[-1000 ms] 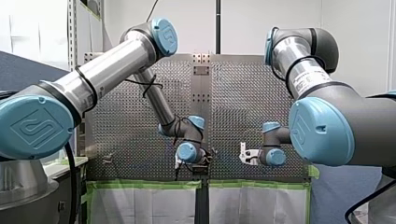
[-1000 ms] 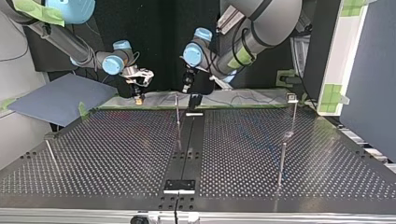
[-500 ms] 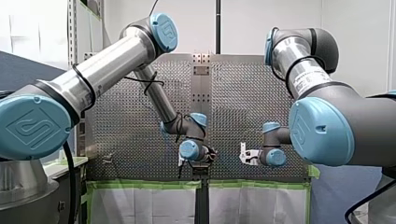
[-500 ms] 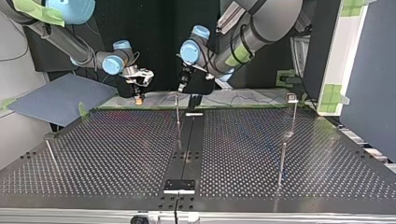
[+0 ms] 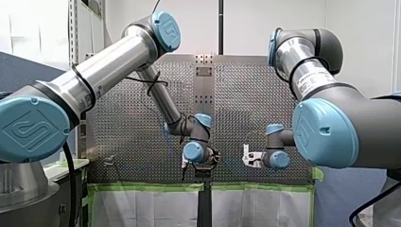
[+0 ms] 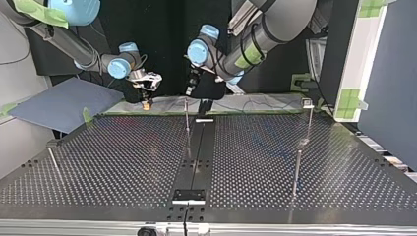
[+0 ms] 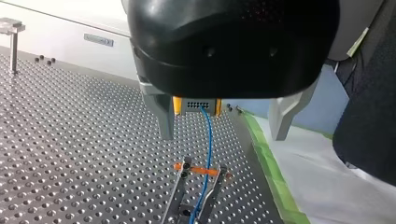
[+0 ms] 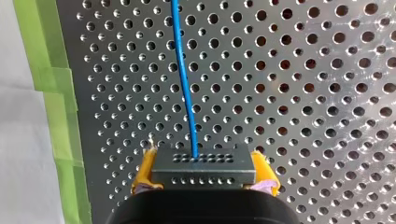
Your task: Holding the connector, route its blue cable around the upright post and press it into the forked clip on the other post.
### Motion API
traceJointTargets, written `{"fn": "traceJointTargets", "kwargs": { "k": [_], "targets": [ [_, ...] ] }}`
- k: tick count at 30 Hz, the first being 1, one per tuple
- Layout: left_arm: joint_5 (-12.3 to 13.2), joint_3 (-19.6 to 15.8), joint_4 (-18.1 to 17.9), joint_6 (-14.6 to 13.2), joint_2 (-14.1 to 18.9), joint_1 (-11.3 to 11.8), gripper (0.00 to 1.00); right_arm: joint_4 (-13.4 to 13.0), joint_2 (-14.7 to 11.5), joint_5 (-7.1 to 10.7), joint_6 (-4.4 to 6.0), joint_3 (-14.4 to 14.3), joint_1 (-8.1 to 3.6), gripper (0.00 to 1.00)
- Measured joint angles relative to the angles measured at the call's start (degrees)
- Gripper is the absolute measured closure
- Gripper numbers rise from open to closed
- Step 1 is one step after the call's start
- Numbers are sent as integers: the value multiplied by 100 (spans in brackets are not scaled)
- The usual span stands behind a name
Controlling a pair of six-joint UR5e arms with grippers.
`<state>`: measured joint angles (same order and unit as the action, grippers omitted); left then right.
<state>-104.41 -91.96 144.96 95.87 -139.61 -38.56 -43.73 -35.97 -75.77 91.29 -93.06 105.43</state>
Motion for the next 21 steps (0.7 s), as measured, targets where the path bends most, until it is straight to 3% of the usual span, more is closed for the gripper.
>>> {"fn": "traceJointTargets", "kwargs": {
  "k": [5,11,21],
  "targets": [
    [-239,-110,56,-22,111,-57,1,2,4,0,4,1,0,100],
    [-512,-361,-143,-9,358,-126,1,17,5,0,5,1,0,100],
    [-744,-825,-503,285,823,-275,1,-94,6,0,24,1,1,100]
  ]
}}
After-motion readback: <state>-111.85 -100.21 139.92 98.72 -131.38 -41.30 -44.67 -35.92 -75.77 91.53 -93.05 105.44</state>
